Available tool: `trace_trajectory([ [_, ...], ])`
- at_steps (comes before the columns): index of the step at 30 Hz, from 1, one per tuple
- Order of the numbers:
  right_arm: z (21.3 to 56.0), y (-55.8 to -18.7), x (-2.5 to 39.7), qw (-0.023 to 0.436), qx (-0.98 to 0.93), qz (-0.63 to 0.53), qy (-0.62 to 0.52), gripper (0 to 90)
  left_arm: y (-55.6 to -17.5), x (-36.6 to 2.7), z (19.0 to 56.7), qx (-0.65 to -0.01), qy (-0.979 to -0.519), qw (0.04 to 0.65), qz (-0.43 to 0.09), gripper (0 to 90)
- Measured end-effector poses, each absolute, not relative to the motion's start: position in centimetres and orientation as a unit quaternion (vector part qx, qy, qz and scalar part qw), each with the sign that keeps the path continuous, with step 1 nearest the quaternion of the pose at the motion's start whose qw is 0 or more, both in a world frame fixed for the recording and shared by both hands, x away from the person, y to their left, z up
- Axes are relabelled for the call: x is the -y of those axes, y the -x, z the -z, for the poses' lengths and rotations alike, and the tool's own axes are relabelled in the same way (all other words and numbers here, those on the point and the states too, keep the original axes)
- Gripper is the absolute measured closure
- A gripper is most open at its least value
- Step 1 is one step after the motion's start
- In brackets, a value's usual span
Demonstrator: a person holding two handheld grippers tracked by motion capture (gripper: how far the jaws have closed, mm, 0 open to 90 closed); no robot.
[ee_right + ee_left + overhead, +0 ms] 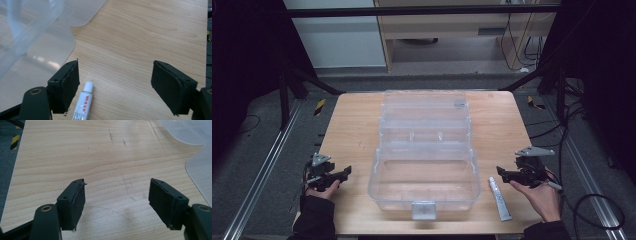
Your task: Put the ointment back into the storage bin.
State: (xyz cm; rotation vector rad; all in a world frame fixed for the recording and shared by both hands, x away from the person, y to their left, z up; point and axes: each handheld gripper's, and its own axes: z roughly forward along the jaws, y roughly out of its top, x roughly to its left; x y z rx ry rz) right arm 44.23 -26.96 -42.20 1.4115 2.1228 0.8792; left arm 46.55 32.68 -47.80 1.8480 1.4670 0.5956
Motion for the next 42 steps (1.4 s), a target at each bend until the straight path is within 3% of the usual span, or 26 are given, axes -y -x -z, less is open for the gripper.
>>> trace_trajectory([
  [23, 40.8, -44.7, 24.0, 0.144, -0.824, -0.248, -0.489, 27.1, -46.6, -32.6, 47.8, -0.563, -0.715, 0.346, -0.227, 29.4],
  [42, 41.8, -45.1, 22.5, 0.087, -0.846, -0.183, -0.493, 48.6, -46.6, -32.5, 47.8, -0.561, -0.717, 0.345, -0.226, 29.4],
])
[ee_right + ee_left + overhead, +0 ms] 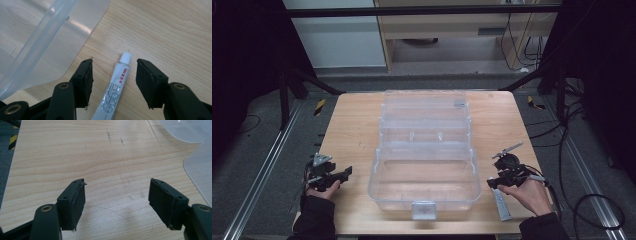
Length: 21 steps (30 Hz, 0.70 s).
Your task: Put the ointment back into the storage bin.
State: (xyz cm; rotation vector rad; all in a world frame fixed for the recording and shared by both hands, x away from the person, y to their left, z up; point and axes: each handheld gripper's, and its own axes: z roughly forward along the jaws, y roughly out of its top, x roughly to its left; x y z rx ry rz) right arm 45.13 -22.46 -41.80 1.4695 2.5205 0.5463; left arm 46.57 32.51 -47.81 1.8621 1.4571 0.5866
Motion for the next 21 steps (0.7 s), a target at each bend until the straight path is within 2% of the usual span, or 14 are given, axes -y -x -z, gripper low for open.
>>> trace_trajectory([
  [11, 43.1, -45.4, 22.4, 0.077, -0.847, -0.141, -0.506, 56.5, -46.6, -32.5, 47.8, -0.561, -0.719, 0.345, -0.225, 29.4],
  [21, 43.9, -45.6, 21.9, 0.068, -0.848, -0.113, -0.513, 56.3, -46.6, -32.5, 47.8, -0.560, -0.720, 0.345, -0.223, 29.4],
])
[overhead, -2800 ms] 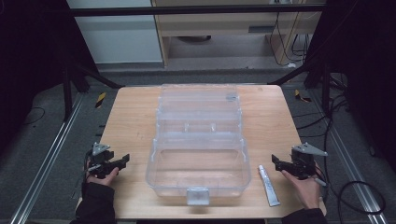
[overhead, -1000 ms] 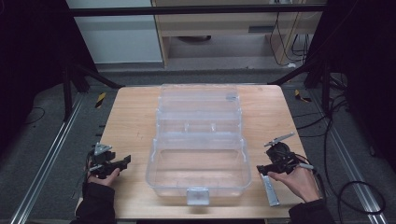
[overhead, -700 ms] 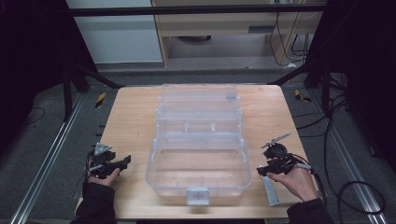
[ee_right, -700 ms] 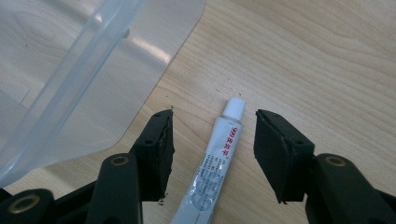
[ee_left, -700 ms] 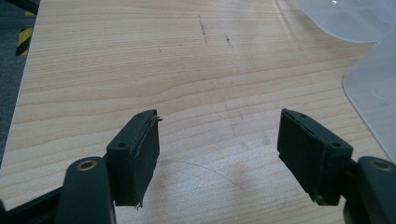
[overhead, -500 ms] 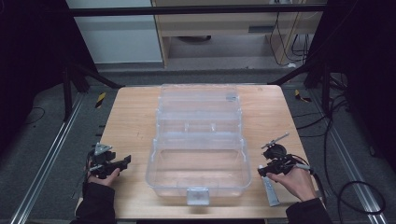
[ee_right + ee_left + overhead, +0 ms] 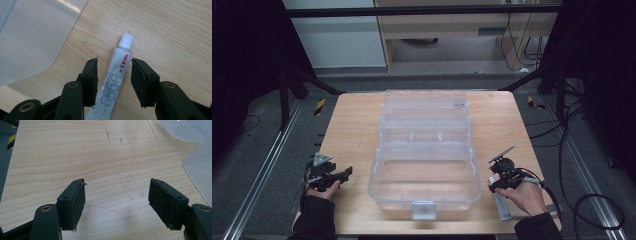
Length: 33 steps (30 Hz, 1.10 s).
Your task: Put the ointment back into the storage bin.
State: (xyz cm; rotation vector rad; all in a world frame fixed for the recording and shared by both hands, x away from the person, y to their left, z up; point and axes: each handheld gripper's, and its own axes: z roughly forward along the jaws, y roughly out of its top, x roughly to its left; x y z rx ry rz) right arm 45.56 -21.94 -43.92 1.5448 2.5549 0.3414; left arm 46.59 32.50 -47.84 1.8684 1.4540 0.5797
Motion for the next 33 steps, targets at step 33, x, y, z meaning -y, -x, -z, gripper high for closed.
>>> trace_trajectory([
  [33, 46.4, -46.5, 21.4, 0.054, -0.853, -0.072, -0.515, 69.3, -46.6, -32.4, 47.9, -0.558, -0.722, 0.344, -0.220, 29.4],
])
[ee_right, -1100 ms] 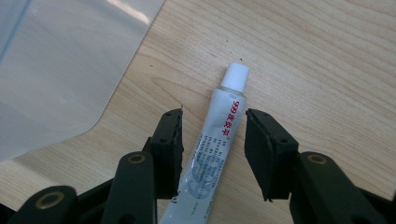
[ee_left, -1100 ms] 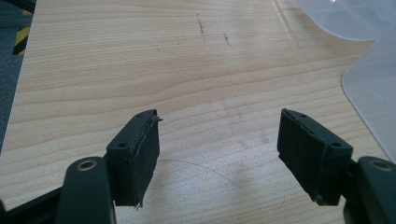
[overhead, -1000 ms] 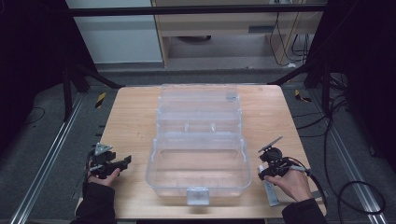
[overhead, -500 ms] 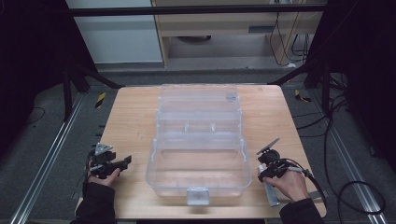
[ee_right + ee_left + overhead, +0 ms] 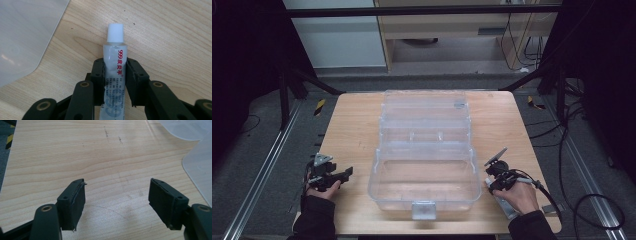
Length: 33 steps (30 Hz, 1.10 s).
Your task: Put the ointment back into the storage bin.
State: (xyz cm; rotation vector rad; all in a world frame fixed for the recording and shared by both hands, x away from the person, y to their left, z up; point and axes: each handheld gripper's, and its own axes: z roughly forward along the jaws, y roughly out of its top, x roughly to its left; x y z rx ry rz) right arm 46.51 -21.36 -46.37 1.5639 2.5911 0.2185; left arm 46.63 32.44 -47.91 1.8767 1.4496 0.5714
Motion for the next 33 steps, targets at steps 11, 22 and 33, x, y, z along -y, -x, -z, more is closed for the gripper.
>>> trace_trajectory([
  [11, 46.3, -46.7, 21.4, 0.050, -0.857, -0.072, -0.507, 70.1, -46.7, -32.4, 47.9, -0.559, -0.722, 0.344, -0.220, 29.5],
  [22, 43.7, -46.0, 22.8, 0.058, -0.862, -0.130, -0.487, 70.1, -46.7, -32.3, 48.0, -0.559, -0.724, 0.340, -0.218, 29.5],
  [33, 40.6, -45.6, 23.5, 0.093, -0.851, -0.206, -0.473, 70.0, -46.7, -32.3, 48.0, -0.556, -0.726, 0.340, -0.217, 29.4],
])
